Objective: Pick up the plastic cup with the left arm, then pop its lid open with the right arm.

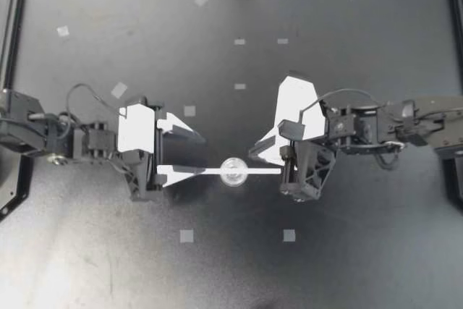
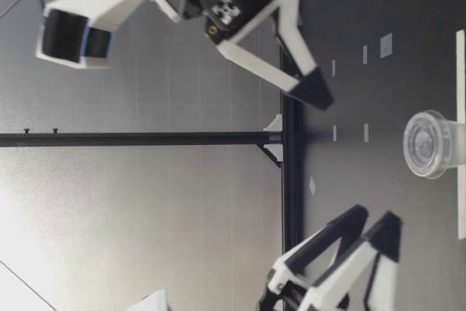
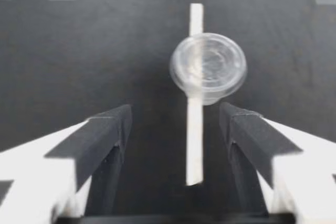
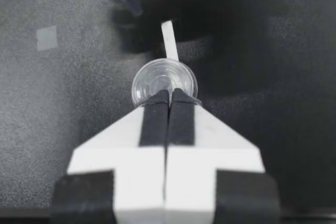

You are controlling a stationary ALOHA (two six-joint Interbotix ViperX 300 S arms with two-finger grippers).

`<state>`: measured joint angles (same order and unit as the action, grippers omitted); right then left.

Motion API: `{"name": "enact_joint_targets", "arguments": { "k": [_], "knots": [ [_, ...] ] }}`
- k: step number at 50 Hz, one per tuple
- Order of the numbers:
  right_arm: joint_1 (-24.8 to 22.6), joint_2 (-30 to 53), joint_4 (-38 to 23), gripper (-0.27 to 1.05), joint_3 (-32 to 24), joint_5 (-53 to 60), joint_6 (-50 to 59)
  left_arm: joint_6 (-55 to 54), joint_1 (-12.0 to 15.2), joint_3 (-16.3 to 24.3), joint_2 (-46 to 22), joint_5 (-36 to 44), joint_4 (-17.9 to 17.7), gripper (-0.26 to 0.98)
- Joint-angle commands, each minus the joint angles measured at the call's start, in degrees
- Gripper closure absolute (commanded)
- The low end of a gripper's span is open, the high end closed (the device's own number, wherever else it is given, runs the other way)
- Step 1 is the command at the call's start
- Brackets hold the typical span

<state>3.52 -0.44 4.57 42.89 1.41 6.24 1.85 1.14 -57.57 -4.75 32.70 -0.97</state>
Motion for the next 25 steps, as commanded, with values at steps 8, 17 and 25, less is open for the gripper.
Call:
{"name": "enact_joint_targets", "arguments": {
  "k": [8,17,25],
  "knots": [
    [-1.23,2.2,0.18,0.95,-1.93,1.85,1.23,0.0,-1.41,2.99,-2.11,0.7,0.18,0.15],
    [-1.93,4.31,0.18,0.95,-2.55,2.72,2.2,0.0,-1.93,4.57,-4.57,0.7,0.26,0.15],
    [-2.55,5.89,0.18,0.95,-3.08,3.34,2.37,-0.09,-2.29,5.8,-6.06,0.7,0.26,0.15]
  ]
}}
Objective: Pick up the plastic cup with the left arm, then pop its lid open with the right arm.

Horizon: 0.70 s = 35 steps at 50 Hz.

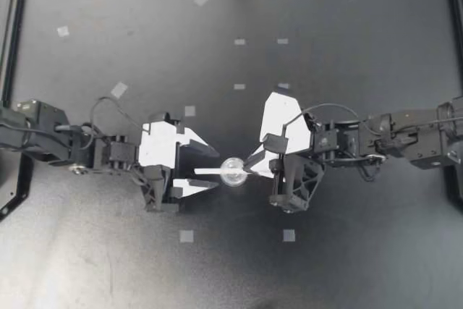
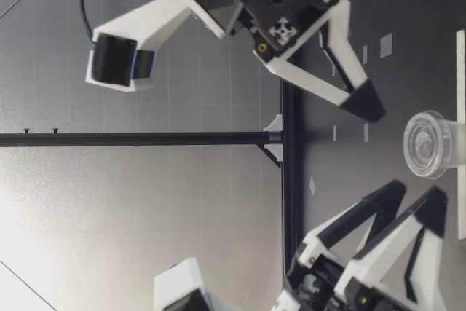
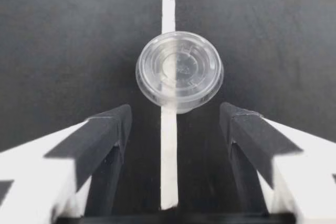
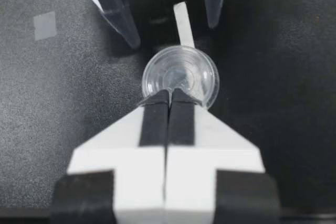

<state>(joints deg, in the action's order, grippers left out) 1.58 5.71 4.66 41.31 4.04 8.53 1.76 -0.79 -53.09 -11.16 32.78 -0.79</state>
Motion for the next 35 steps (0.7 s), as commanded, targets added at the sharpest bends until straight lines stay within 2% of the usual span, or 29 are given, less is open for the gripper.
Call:
{"name": "enact_joint_targets", "arguments": {
  "k": [1,35],
  "knots": [
    [-0.62,-0.09,0.09,0.95,-1.58,0.79,0.09,0.0,-0.35,1.41,0.18,0.62,0.09,0.15],
    [-0.7,2.29,0.09,0.95,-1.58,0.88,0.09,-0.35,-0.97,5.01,-4.83,1.85,0.09,0.15]
  ]
}}
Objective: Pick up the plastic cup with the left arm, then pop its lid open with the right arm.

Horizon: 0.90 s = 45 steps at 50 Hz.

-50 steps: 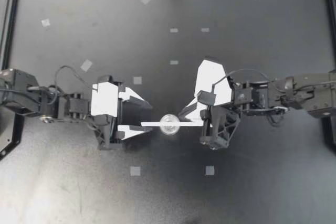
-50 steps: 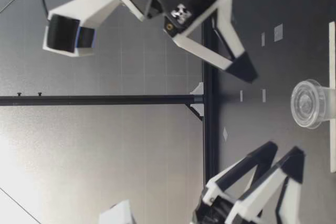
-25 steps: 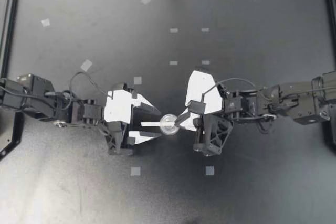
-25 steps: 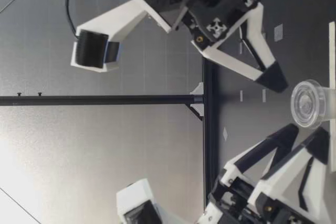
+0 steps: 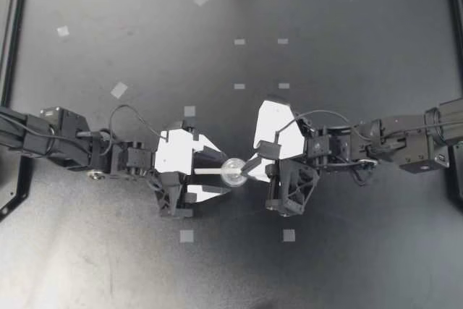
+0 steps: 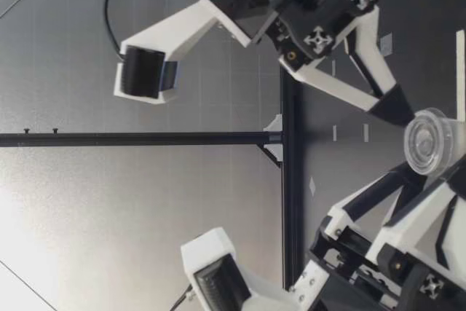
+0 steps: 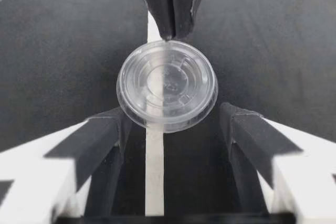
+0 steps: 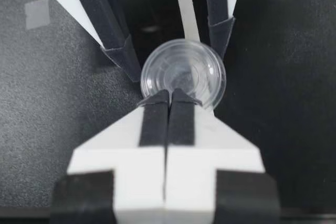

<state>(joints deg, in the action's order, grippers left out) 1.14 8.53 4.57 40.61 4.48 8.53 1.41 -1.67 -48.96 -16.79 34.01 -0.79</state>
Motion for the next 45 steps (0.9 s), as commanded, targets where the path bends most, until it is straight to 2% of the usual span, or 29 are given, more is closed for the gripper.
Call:
{"name": "enact_joint_targets", "arguments": {
  "k": [1,29,45],
  "knots": [
    [-0.18,-0.44,0.18,0.95,-0.88,0.44,0.09,0.0,-0.09,0.88,0.88,0.62,0.09,0.15],
    [-0.26,1.58,0.18,0.95,0.26,0.0,0.35,-0.18,-0.09,2.02,0.7,0.09,0.0,0.15],
    [-0.18,1.76,0.18,0.95,0.26,0.26,1.58,-0.26,-0.09,3.6,-0.09,-5.01,0.09,0.15]
  ]
}}
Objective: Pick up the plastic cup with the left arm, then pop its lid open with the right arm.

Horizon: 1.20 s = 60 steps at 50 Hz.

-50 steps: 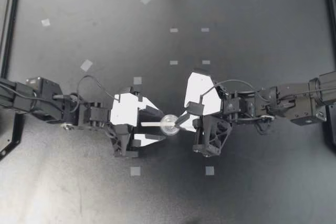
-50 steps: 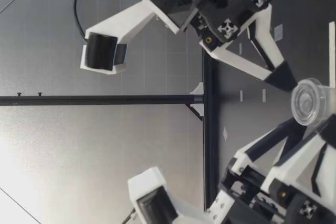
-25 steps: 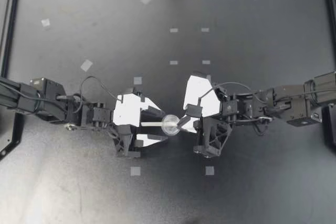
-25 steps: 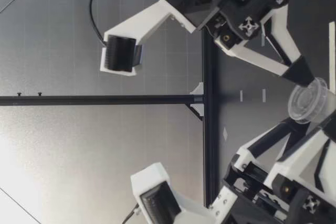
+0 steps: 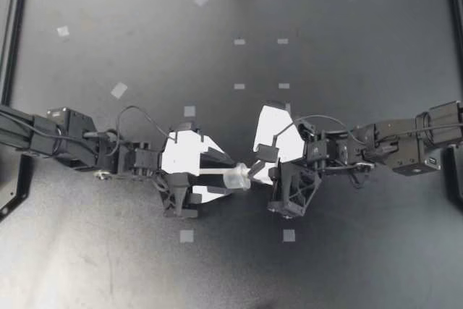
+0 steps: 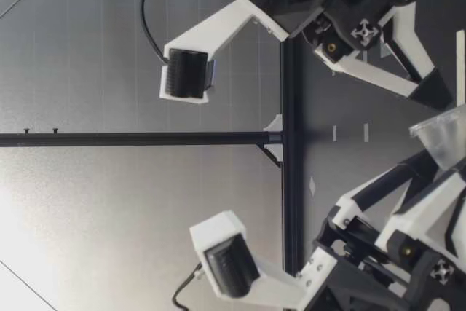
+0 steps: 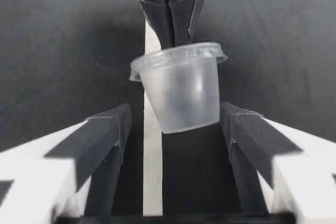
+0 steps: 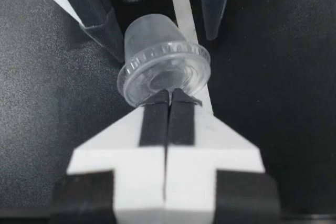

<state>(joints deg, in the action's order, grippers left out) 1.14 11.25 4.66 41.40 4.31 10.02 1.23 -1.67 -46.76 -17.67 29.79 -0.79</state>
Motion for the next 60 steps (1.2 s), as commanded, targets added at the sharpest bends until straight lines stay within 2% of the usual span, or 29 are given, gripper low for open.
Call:
{"name": "enact_joint_targets", "arguments": {
  "k": [1,12,26,35,46,52,56,60],
  "knots": [
    [-0.18,-1.05,0.0,0.95,-0.53,0.44,0.09,-0.09,-0.09,1.58,0.79,-1.05,0.09,0.15],
    [-0.26,-0.97,0.09,0.95,-0.53,0.53,0.18,0.0,-0.09,2.55,0.62,-2.64,0.09,0.2],
    [-0.26,-0.97,0.09,0.95,-0.62,0.62,0.18,-0.09,-0.09,2.64,1.32,-2.64,0.0,0.43],
    [-0.18,-0.97,0.09,0.95,-0.7,0.62,0.26,-0.09,-0.09,2.72,1.49,-3.34,0.09,0.52],
    [-0.18,-5.19,0.35,0.94,1.67,0.26,3.34,-0.26,0.0,1.23,4.31,-2.9,-0.35,0.57],
    [0.26,-10.9,0.26,0.94,5.01,2.11,8.09,0.44,0.35,-1.85,7.38,3.25,-0.79,0.57],
    [0.26,-14.59,0.35,0.93,7.82,5.62,11.16,1.85,0.62,-4.66,8.96,12.3,-1.58,0.57],
    [0.35,-17.75,0.35,0.86,10.9,11.16,15.91,4.48,0.7,-8.26,9.93,23.82,-3.96,0.57]
  ]
}}
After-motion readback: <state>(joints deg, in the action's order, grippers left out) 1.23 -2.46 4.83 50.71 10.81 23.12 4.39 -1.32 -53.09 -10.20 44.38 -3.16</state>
